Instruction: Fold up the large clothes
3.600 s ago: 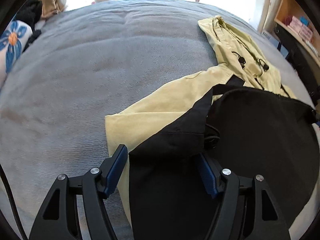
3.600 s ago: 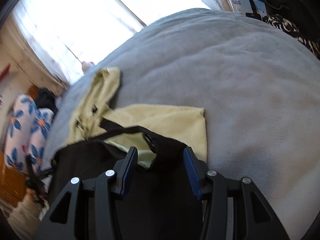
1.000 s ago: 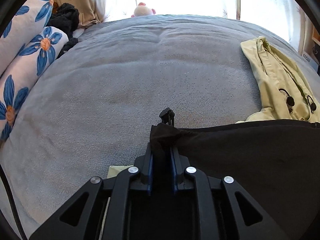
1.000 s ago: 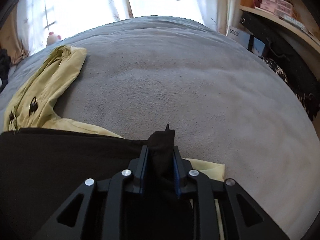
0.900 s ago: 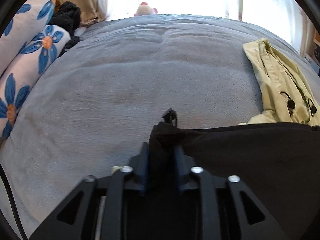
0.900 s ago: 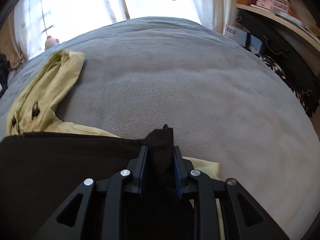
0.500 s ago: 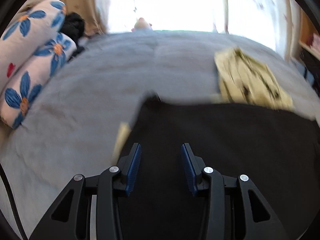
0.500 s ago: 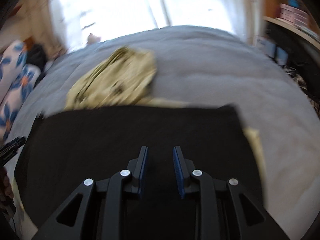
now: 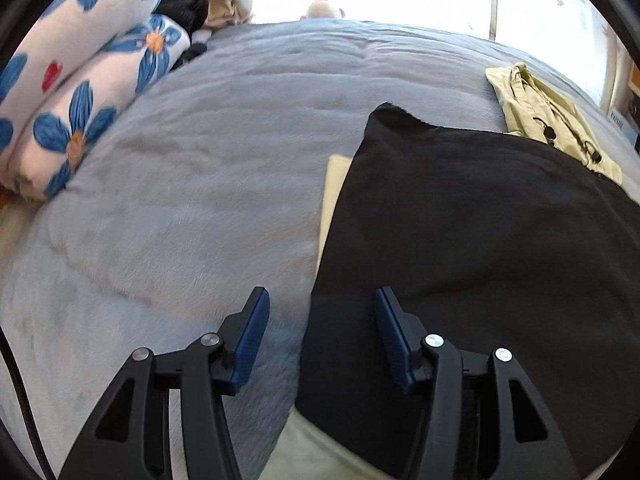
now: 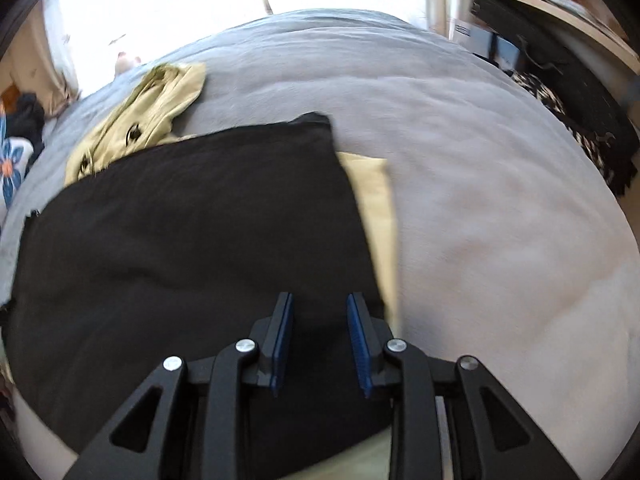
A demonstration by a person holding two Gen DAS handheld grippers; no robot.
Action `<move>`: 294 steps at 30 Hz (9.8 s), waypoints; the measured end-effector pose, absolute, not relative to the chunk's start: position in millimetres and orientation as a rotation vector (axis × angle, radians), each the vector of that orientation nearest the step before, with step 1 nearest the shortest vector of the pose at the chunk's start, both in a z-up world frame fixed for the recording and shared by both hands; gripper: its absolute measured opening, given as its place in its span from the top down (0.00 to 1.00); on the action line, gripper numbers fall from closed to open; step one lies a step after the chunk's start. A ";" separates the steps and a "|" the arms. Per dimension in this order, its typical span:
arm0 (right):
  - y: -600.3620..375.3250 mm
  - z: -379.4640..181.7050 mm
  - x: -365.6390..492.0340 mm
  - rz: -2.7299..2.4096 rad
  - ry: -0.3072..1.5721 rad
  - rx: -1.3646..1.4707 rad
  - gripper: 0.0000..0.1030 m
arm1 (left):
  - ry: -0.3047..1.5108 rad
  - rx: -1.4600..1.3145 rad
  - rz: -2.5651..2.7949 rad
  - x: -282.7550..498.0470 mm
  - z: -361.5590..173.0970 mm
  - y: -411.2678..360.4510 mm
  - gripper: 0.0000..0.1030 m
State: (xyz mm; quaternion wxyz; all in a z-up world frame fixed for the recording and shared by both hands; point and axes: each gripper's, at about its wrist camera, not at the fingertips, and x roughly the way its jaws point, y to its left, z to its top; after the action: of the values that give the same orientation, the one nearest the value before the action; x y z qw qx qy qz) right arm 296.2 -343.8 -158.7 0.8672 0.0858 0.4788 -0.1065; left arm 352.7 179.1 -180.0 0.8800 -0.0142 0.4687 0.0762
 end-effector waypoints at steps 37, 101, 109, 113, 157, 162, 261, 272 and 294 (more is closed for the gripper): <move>-315.6 27.6 414.4 -0.014 0.882 0.244 0.64 | 1.016 0.116 -0.085 468.4 -19.0 96.3 0.36; -211.2 -38.8 442.5 0.264 0.764 0.050 0.97 | 0.894 0.082 -0.287 463.8 -50.3 49.4 0.99; -209.1 -80.5 399.5 0.341 0.928 0.079 0.93 | 1.006 0.034 -0.359 403.9 -73.9 62.3 0.98; -240.5 -103.7 402.6 0.325 1.033 0.274 0.93 | 1.066 0.039 -0.383 403.3 -99.0 45.7 0.98; -110.5 11.0 405.0 0.692 0.621 -0.207 0.79 | 1.043 -0.110 -0.454 380.9 -87.4 65.2 0.97; -64.7 -34.6 323.2 0.686 0.645 -0.490 0.76 | 1.071 -0.157 -0.455 345.3 -79.3 100.0 0.95; -172.6 -25.1 220.8 0.110 0.773 0.293 0.96 | 0.982 -0.215 -0.169 255.6 -43.7 40.5 0.82; -155.1 66.5 122.8 0.148 0.598 0.182 0.70 | 0.913 -0.258 -0.197 161.2 22.6 63.8 0.71; -138.1 14.0 98.8 0.000 0.608 0.019 0.69 | 0.971 -0.468 -0.293 138.9 -46.3 90.1 0.54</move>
State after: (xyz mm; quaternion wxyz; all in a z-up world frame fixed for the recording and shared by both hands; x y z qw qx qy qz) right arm 98.8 -138.1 14.0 0.9540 0.0094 0.2995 -0.0002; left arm 138.9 90.1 -46.3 0.8482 -0.2219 0.4605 -0.1388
